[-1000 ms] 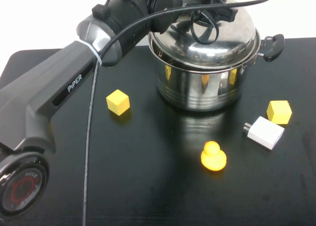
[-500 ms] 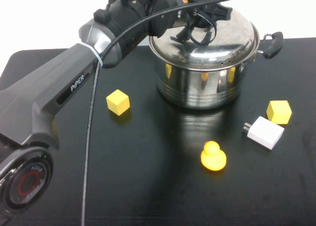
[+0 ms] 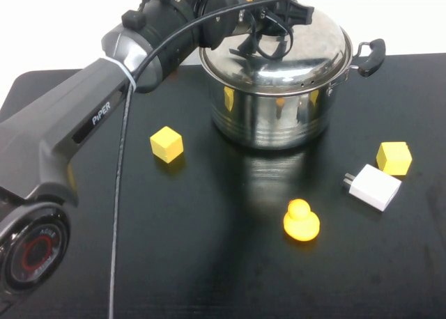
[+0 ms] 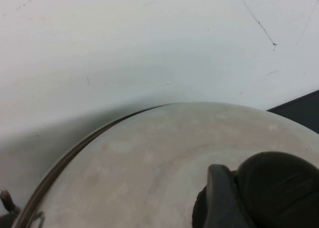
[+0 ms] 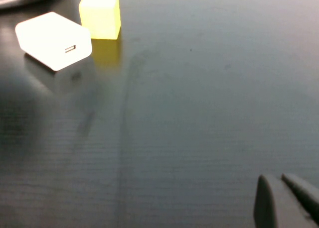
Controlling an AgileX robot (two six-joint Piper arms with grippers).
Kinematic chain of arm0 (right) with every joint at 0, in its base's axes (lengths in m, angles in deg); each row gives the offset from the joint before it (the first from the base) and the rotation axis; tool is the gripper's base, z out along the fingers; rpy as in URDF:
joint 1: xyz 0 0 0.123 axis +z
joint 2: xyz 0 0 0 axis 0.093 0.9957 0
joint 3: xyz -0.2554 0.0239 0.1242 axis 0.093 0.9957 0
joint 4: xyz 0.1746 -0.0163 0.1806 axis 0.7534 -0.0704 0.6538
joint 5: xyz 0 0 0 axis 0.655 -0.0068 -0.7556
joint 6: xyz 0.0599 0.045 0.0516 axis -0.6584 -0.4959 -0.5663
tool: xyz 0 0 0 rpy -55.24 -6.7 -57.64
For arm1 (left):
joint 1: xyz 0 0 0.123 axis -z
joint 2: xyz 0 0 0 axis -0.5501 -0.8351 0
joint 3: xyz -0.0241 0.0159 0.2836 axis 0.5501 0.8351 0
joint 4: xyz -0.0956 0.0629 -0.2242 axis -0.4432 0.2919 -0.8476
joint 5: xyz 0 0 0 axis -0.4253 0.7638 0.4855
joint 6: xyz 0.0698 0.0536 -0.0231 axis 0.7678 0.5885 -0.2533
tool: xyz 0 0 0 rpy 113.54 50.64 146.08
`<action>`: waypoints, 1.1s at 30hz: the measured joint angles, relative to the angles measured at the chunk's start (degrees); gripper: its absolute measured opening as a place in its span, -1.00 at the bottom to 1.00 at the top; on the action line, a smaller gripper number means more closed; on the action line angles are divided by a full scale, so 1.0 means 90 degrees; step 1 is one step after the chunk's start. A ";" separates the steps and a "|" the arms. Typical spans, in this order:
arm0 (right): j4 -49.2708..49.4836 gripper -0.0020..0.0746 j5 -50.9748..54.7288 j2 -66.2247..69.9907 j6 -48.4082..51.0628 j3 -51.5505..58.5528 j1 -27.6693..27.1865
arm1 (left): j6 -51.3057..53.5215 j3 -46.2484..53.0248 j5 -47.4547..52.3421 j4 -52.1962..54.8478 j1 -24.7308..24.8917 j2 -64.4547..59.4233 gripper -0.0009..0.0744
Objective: Cover the pot
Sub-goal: Place the pot lid on the pot
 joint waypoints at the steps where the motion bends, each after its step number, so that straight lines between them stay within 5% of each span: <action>1: 0.0000 -0.95 0.0000 0.0000 0.0000 0.0000 0.0000 | 0.0046 -0.0012 0.0000 0.0000 0.0000 -0.0002 -0.09; 30: 0.0000 -0.95 0.0000 0.0000 0.0000 0.0000 0.0000 | 0.0077 -0.0117 -0.0333 -0.0082 -0.0027 -0.0224 -0.09; 33: 0.0000 -0.95 0.0000 0.0000 0.0000 0.0000 0.0000 | 0.0093 -0.0117 -0.0260 -0.0034 -0.0027 -0.0224 0.06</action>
